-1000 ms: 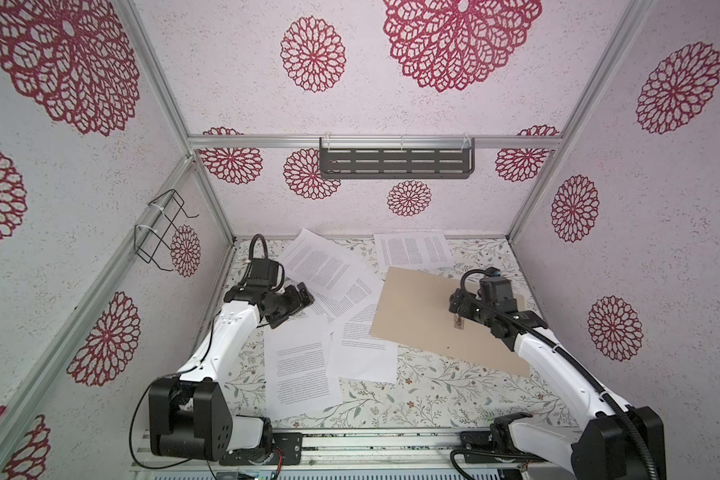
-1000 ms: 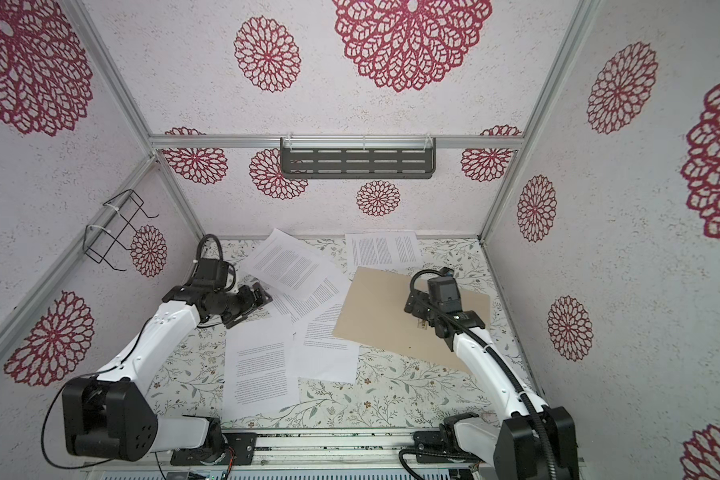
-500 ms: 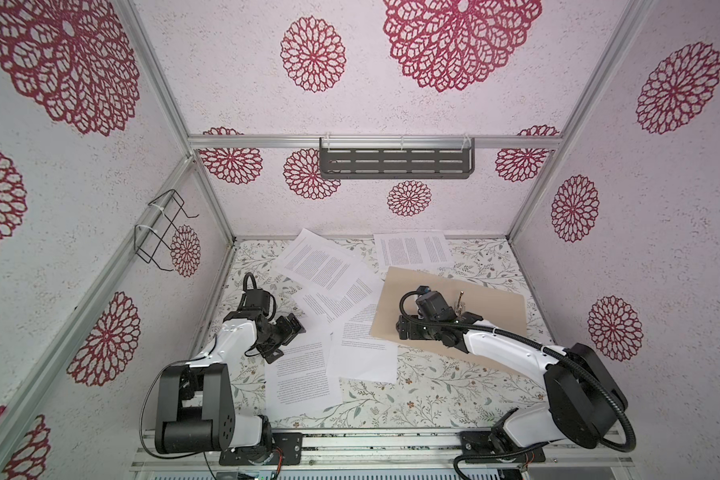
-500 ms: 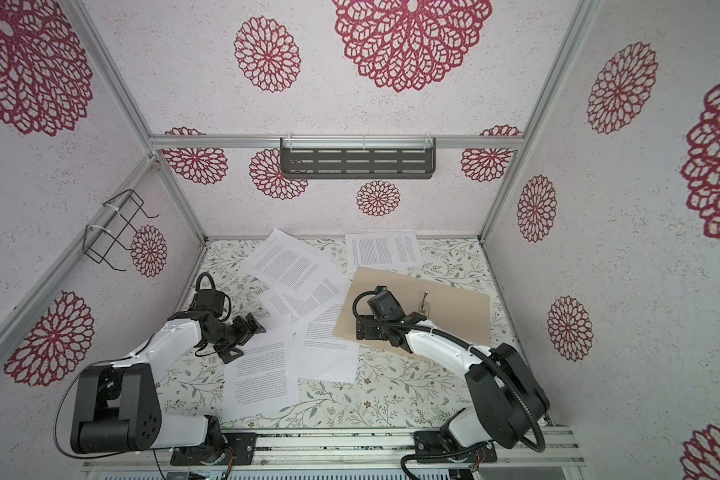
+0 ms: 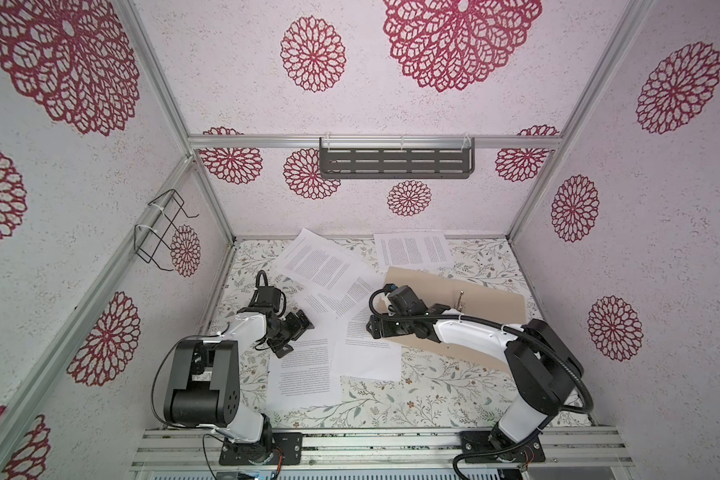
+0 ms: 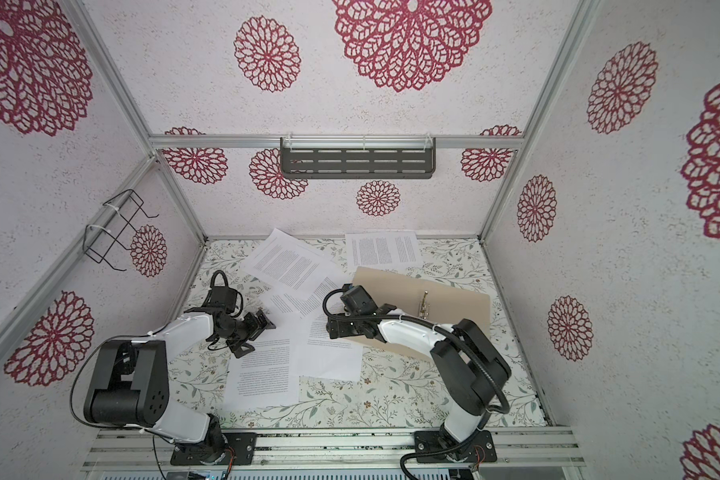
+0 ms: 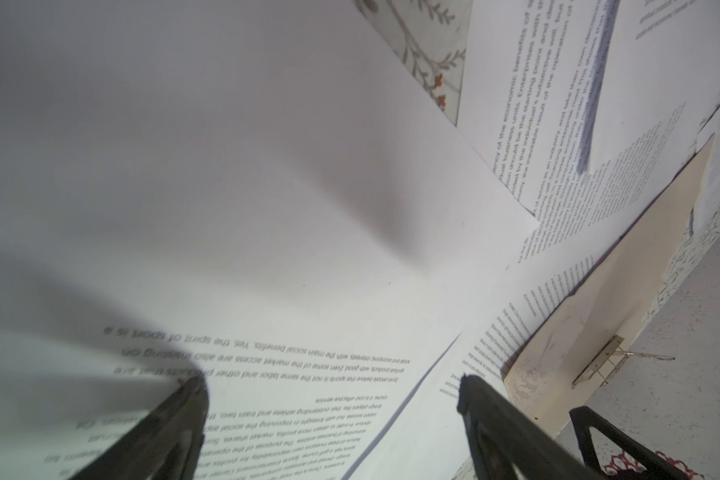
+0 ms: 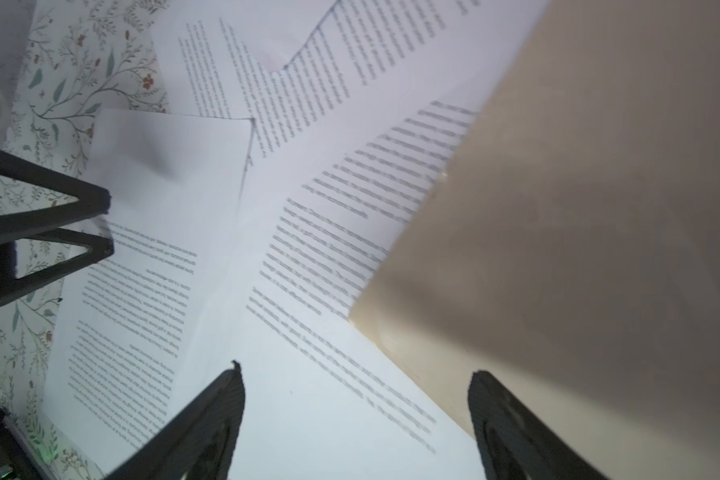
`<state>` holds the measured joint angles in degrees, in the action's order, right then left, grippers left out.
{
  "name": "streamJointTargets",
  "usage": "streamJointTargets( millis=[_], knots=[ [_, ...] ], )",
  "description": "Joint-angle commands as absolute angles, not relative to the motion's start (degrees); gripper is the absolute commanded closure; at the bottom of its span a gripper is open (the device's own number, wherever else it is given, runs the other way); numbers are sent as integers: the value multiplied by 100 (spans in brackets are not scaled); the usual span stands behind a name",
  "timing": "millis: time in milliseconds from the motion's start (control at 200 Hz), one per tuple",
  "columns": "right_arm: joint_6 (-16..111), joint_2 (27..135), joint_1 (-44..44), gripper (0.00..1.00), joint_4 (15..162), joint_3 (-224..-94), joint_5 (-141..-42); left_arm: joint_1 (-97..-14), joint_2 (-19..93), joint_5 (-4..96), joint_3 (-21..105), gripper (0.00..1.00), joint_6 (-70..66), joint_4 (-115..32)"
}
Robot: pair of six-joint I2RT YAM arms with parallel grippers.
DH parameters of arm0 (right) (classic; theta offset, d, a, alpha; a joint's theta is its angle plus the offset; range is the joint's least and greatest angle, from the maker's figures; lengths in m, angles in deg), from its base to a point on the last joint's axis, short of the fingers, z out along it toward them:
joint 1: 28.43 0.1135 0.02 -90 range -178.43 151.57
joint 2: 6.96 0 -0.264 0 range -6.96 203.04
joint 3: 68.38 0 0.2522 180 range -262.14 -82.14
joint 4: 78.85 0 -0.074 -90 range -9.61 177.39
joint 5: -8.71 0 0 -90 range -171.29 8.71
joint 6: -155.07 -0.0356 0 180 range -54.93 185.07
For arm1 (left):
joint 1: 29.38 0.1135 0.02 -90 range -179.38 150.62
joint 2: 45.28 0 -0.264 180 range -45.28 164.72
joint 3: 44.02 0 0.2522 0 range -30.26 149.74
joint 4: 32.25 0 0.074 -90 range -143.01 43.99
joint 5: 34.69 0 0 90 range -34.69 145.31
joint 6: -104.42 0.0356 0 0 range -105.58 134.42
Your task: Put the files into the folder
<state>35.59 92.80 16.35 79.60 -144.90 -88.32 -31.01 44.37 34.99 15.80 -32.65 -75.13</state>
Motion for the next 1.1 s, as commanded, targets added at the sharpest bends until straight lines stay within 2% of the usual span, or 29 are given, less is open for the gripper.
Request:
streamJointTargets(
  millis=[0, 195, 470, 1096],
  knots=[
    [3844, 9781, 1787, 12, 8181, -15225, -9183, -3109, 4869, 3726, 1533, 3, -3227, -7369],
    [4136, 10926, 1877, 13, 7946, -16680, -9440, -2896, 5043, 3686, 1644, 3, -3178, -7365],
    [4305, 12092, 1877, 13, 7669, -18069, -9808, -2580, 4982, 3866, 1537, 3, -3085, -7606],
    [3944, 12728, 2079, 13, 8191, -18199, -10523, -2508, 5122, 3803, 1474, 3, -3102, -7536]
  ],
)
